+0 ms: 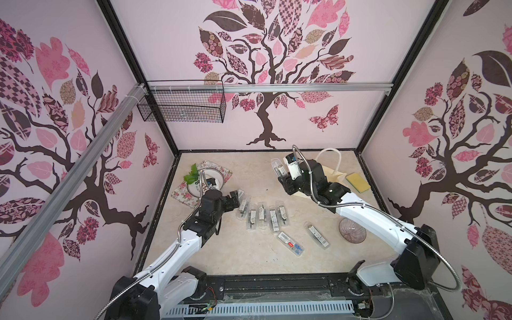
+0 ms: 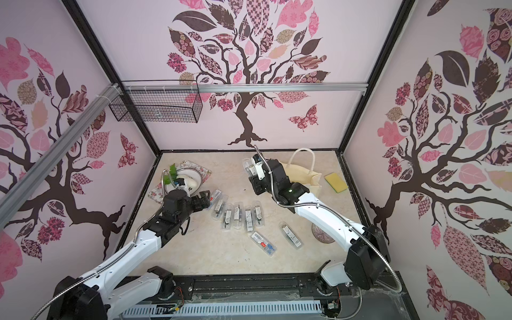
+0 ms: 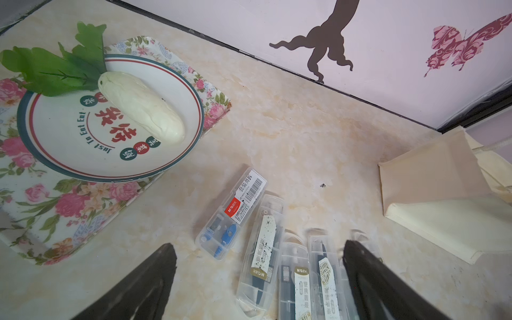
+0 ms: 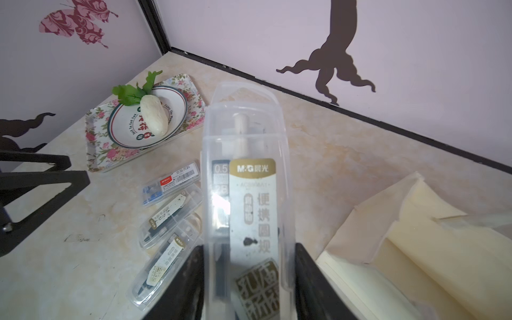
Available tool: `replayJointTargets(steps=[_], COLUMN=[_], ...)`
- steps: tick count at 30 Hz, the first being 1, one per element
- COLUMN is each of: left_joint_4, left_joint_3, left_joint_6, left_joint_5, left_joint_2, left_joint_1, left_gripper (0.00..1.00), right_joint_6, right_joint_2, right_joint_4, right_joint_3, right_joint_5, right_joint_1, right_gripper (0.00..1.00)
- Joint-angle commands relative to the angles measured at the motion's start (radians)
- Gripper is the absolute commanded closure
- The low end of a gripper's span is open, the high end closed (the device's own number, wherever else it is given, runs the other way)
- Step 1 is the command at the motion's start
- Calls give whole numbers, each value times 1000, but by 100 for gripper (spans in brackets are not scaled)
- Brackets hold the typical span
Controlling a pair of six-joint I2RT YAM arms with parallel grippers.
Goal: Put the compass set into the canvas bag
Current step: Place the compass set in the canvas bag.
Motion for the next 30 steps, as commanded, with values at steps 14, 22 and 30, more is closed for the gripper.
replayJointTargets(steps=[14, 22, 30], left_joint_4=[3, 0, 4], left_joint_3=[-20, -17, -11], left_joint_6=[3, 14, 6], left_joint_5=[-21, -22, 1], left_joint_2=[-28, -35, -20], left_joint_1=[-3, -3, -3], left_gripper=[3, 3, 3], right_joint_6=[-197, -344, -408], right_joint_2=[13, 10, 27], right_joint_4=[-3, 38, 0], right_joint_3=[84, -17, -76], right_joint_5=[220, 330, 384], right_joint_1=[-198, -246, -323], right_gripper=[58, 58, 56])
